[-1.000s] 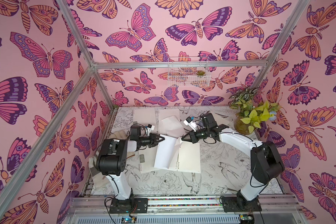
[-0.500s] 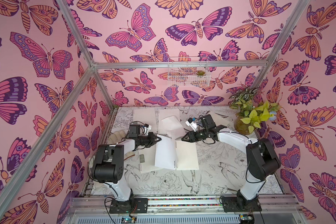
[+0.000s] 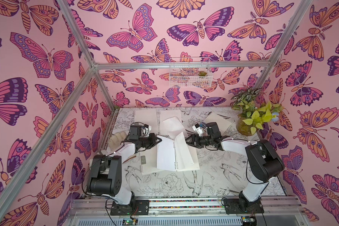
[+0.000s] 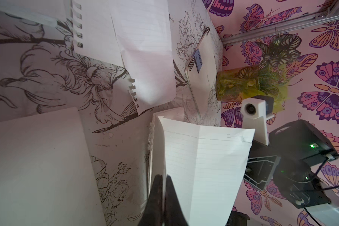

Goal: Tear off pages from different notebooks
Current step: Tear off the paper from the notebook.

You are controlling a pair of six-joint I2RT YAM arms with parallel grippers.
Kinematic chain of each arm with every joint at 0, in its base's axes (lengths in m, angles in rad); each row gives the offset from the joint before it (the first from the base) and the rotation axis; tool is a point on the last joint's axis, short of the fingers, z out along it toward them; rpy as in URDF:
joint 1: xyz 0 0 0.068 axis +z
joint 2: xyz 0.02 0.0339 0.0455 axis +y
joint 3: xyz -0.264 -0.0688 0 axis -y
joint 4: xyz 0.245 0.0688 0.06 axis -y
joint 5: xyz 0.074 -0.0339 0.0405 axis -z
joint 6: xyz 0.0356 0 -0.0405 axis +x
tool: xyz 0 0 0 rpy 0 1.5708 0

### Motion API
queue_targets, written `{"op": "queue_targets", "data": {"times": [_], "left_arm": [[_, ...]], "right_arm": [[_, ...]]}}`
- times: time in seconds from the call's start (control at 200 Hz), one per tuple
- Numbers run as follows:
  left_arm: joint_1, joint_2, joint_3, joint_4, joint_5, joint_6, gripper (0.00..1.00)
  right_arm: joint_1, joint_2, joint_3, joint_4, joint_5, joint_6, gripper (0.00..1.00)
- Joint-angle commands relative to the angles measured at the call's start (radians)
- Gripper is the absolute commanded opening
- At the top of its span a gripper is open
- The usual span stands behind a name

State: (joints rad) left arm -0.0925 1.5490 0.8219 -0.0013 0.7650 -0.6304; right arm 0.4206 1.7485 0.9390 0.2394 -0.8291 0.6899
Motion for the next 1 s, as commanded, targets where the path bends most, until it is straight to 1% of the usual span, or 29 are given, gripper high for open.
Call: {"op": "queue_targets", "data": {"times": [0.0,0.1,0.155,0.24,0.315,0.426,0.461,0.491,0.516,0.521,0.551,0.586,0.606,0.661,0.716,0.811,0.876,0.931,0.956,0.996], "left_arm": [[-0.004,-0.018,-0.003,-0.041,-0.042,0.004,0.0],[-0.005,-0.012,-0.002,-0.042,-0.043,0.0,0.0],[-0.006,-0.012,-0.001,-0.042,-0.043,-0.001,0.0],[-0.009,-0.013,0.0,-0.043,-0.045,-0.002,0.0],[-0.008,-0.016,0.002,-0.047,-0.049,0.0,0.0],[-0.007,-0.018,0.007,-0.057,-0.056,0.003,0.0],[-0.007,-0.015,0.01,-0.06,-0.059,0.003,0.0],[-0.008,-0.016,0.011,-0.063,-0.059,0.003,0.0],[-0.007,-0.012,0.014,-0.067,-0.061,0.004,0.0],[-0.007,-0.014,0.014,-0.067,-0.061,0.004,0.0],[-0.008,-0.014,0.017,-0.069,-0.062,0.006,0.0],[-0.008,-0.012,0.018,-0.073,-0.064,0.005,0.0],[-0.008,-0.012,0.019,-0.075,-0.065,0.005,0.0],[-0.008,-0.01,0.02,-0.077,-0.068,0.004,0.0],[-0.007,-0.01,0.022,-0.08,-0.073,0.001,0.0],[-0.007,-0.009,0.021,-0.087,-0.088,-0.008,0.0],[-0.005,-0.006,0.022,-0.088,-0.103,-0.022,0.0],[-0.003,0.001,0.02,-0.088,-0.121,-0.042,0.0],[-0.002,0.004,0.02,-0.087,-0.127,-0.051,0.0],[0.0,0.009,0.02,-0.087,-0.14,-0.07,0.0]], "right_arm": [[-0.003,-0.031,-0.052,0.269,-0.04,0.158,0.76],[-0.002,-0.005,-0.081,0.424,-0.066,0.25,0.76],[0.003,0.013,-0.076,0.445,-0.077,0.259,0.76],[0.012,0.034,-0.06,0.386,-0.07,0.223,0.77],[0.014,0.049,-0.038,0.286,-0.055,0.172,0.77],[0.016,0.066,-0.013,0.212,-0.05,0.123,0.76],[0.021,0.071,0.009,0.135,-0.034,0.078,0.72],[0.027,0.071,0.029,0.067,-0.009,0.035,0.65],[0.037,0.07,0.05,-0.001,0.021,-0.011,0.56],[0.039,0.07,0.055,-0.034,0.028,-0.021,0.56],[0.053,0.069,0.094,-0.142,0.078,-0.09,0.44],[0.079,0.065,0.141,-0.277,0.166,-0.167,0.3],[0.098,0.064,0.163,-0.345,0.239,-0.212,0.23],[0.154,0.06,0.242,-0.505,0.418,-0.316,0.11],[0.212,0.063,0.302,-0.604,0.564,-0.391,0.0],[0.311,0.064,0.368,-0.695,0.749,-0.505,0.0],[0.402,0.057,0.383,-0.707,0.846,-0.644,0.0],[0.483,0.061,0.389,-0.709,0.969,-0.726,0.0],[0.51,0.068,0.397,-0.717,1.004,-0.753,0.0],[0.547,0.077,0.403,-0.719,1.024,-0.796,0.0]]}}
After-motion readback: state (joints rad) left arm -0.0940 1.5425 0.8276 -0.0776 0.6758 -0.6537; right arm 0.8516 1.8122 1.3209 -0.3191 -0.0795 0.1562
